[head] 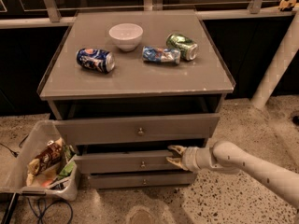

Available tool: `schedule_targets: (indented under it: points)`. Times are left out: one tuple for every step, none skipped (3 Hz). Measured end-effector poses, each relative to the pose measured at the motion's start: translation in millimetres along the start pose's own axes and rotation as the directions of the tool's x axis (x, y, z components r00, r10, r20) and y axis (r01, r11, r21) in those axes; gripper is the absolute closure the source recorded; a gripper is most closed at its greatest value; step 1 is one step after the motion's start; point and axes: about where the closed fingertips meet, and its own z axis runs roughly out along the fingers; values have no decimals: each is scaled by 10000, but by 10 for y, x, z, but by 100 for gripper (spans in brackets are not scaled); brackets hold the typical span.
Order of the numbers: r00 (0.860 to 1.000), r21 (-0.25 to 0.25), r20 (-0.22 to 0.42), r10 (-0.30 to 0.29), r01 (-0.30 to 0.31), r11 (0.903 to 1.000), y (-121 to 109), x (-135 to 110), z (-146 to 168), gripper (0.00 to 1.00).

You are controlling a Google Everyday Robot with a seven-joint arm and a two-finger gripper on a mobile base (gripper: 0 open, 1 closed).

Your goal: Open middle drawer

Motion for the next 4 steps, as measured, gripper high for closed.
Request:
schedule_targets:
  points:
    - [10000, 0, 0, 0, 0, 10000, 0, 0, 0, 59]
    - [10000, -1, 0, 0, 0, 10000, 0, 0, 0, 60]
    - [10000, -1, 1, 0, 0, 10000, 1, 0, 1, 84]
    - [10000, -12, 20, 7, -7, 10000, 34, 10, -20, 100]
